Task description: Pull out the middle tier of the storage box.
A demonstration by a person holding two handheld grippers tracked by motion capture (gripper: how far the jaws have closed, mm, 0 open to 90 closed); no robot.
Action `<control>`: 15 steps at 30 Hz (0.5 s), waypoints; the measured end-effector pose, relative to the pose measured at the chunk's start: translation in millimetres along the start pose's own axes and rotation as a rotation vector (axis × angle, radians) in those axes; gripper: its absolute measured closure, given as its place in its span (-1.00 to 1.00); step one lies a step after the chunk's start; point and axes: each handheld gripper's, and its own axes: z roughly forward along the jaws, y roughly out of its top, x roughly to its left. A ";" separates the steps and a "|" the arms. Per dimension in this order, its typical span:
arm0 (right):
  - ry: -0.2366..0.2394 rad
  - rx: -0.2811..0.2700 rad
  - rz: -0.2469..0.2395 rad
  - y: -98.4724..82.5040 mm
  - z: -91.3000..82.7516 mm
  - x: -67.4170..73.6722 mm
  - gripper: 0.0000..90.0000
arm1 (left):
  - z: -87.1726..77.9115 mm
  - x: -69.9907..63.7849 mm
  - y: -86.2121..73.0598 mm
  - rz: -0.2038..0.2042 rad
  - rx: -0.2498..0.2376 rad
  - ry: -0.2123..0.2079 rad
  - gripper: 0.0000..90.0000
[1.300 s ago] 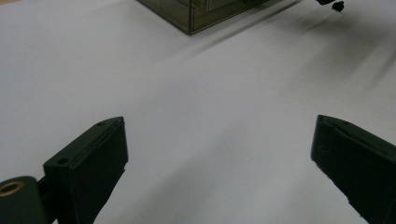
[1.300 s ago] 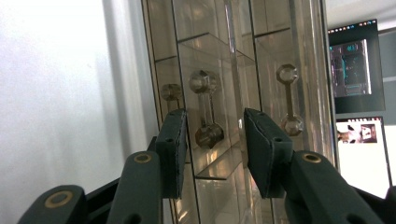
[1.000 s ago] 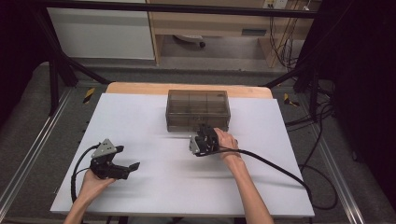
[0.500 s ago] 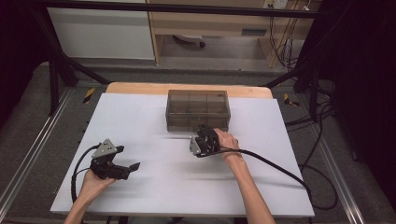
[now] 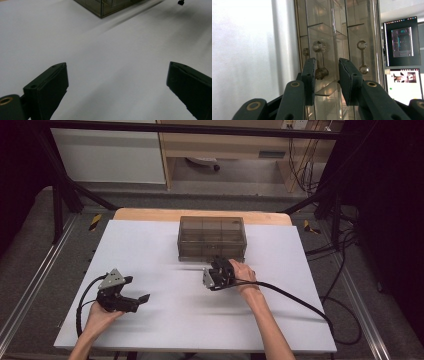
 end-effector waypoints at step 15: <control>0.014 -0.004 -0.032 2.4 -9.0 3.1 0.52 | 0.2 -0.2 0.1 0.001 0.001 -0.001 -0.93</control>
